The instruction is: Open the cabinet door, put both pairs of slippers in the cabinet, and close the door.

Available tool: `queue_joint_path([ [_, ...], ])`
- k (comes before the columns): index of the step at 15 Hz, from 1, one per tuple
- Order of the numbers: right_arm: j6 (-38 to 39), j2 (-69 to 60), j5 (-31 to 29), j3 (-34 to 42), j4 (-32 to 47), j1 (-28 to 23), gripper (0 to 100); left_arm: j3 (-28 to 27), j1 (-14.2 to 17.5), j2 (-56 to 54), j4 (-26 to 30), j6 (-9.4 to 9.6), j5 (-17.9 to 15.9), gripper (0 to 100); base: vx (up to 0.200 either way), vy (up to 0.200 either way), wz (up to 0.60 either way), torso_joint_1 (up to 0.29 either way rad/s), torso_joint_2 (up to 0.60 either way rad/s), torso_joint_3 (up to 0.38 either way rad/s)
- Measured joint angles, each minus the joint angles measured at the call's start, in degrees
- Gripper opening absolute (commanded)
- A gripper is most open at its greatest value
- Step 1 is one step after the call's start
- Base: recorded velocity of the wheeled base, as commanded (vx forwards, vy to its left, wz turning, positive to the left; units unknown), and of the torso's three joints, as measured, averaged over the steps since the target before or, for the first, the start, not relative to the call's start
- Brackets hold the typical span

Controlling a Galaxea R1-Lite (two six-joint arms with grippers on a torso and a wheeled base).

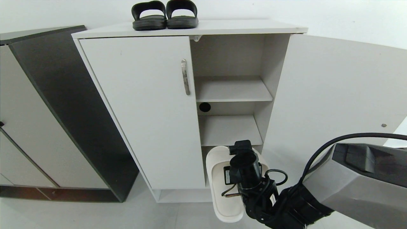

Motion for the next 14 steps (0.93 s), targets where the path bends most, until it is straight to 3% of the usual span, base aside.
queue_joint_path([
  [9,-2.57,2.99,-2.6,-2.93,-1.87,0.01,0,0.0,-0.02,0.05,0.0,0.06,-0.1,0,0.0,0.0,0.0,0.001,0.0,-0.18],
  [13,-13.4,3.73,-4.0,0.71,-23.22,0.87,0,0.0,0.0,0.05,-0.02,0.11,-0.07,0,0.0,0.0,0.0,0.0,0.0,0.0],
  [14,-15.32,4.52,-3.95,1.54,-25.54,0.89,0,0.0,0.0,0.05,-0.05,0.11,-0.07,0,0.0,0.0,0.0,0.0,0.0,0.0],
])
